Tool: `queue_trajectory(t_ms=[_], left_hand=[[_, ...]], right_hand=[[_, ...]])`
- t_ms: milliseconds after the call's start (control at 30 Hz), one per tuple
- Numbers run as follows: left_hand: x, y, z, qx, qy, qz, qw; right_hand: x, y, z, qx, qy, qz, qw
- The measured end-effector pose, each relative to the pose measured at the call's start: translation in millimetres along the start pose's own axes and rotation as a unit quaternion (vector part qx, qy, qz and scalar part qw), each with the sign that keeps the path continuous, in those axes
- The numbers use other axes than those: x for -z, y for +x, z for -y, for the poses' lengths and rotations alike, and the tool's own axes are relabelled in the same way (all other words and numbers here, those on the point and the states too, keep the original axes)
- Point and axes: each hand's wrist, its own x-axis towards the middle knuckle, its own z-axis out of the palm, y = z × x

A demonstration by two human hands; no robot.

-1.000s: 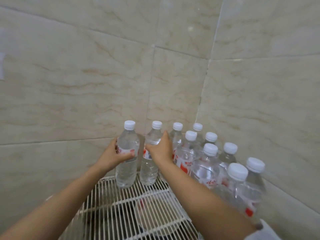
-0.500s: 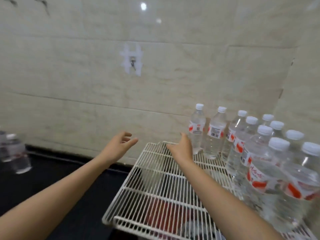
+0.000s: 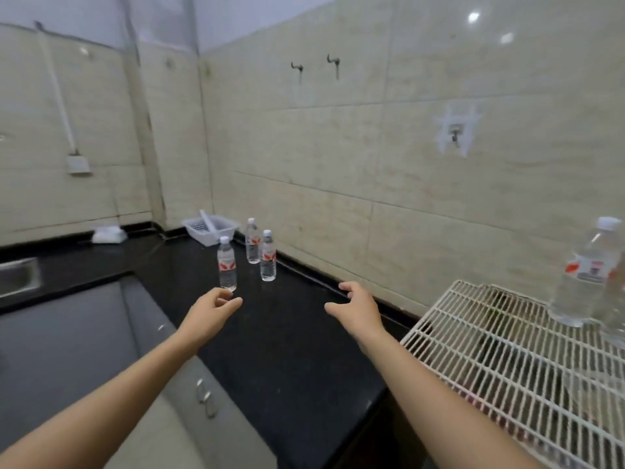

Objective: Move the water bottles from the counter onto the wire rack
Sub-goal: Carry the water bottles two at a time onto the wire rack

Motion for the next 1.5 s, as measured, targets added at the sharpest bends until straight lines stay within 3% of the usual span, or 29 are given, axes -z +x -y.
queue_trajectory(t_ms=[333, 700, 933, 1233, 1500], left_hand=[[138.5, -57.0, 91.7, 0.015, -0.011, -0.041, 0.999], [240.3, -88.1, 217.3, 0.100, -0.024, -0.062, 0.993], [276.1, -41.9, 267.3, 0.116, -0.017, -0.080, 0.990], [327.7, 100.4, 300.8, 0.117, 0.076, -0.105, 0.985], [342.0, 197.1, 365.0, 0.155, 0.156, -0.082, 0.972]], right_hand=[[-126.6, -60.4, 44.0, 0.037, -0.119, 0.057, 0.991], [-273.1, -115.9, 71.6, 0.104, -0.289, 0.155, 0.939], [-355.9, -63.3, 87.1, 0.121, -0.288, 0.198, 0.929], [-477.0, 74.4, 135.4, 0.197, -0.223, 0.251, 0.921], [-556.2, 174.0, 125.7, 0.245, -0.314, 0.253, 0.882]])
